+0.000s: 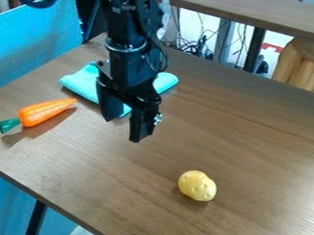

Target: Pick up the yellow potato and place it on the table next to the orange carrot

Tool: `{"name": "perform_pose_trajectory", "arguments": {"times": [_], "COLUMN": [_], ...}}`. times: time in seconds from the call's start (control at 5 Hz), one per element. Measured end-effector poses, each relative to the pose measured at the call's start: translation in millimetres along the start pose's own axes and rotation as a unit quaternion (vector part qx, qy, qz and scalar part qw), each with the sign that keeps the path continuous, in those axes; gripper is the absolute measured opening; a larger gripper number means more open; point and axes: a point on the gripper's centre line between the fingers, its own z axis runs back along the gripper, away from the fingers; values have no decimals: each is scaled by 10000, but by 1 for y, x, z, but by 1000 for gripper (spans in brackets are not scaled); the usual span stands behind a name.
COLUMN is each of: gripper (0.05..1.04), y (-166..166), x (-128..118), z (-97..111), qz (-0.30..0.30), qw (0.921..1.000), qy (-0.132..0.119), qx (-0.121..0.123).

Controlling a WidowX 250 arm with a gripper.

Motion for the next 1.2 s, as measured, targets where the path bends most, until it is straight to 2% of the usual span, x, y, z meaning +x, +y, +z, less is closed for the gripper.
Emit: {"name": "perform_pose_trajectory", "arguments": {"times": [0.2, 0.4, 0.6, 0.8, 1.2], "gripper": [999, 999, 999, 999, 999], "y": [-1, -23, -38, -60, -79], "x": [-3, -1, 1, -2, 11], "z": [-7, -6, -6, -14, -29], "qz": [-69, -726, -1267, -2042, -3210], "qw": [9999, 9967, 9912, 9775, 9449], "qy": [147, 208, 184, 485, 631], "qx": [-46, -311, -342, -210, -79]}}
